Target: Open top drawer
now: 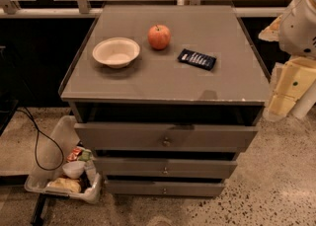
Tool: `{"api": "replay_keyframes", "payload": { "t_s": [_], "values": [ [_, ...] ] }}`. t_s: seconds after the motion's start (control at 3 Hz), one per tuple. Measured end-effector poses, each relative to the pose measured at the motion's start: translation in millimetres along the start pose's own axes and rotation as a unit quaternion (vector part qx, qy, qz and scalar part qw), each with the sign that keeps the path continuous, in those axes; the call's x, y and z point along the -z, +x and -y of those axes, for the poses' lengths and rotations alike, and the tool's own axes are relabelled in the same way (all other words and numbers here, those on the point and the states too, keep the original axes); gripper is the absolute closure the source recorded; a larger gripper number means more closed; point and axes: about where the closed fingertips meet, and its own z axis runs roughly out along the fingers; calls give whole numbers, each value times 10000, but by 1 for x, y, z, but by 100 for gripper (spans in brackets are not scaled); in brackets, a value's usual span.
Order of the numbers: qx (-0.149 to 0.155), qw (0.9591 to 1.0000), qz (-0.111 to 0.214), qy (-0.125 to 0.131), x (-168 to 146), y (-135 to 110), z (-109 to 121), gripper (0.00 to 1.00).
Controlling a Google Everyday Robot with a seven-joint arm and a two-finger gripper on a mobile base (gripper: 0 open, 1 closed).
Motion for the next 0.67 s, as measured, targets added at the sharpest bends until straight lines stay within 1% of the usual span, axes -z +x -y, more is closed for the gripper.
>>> {"api": "replay_keyframes", "payload": {
  "t_s": [0.33, 0.67],
  "values": [
    [46, 10000, 39, 16, -1, 0, -1, 0],
    [235, 9992, 318, -10, -13, 2, -14, 0]
  ]
}}
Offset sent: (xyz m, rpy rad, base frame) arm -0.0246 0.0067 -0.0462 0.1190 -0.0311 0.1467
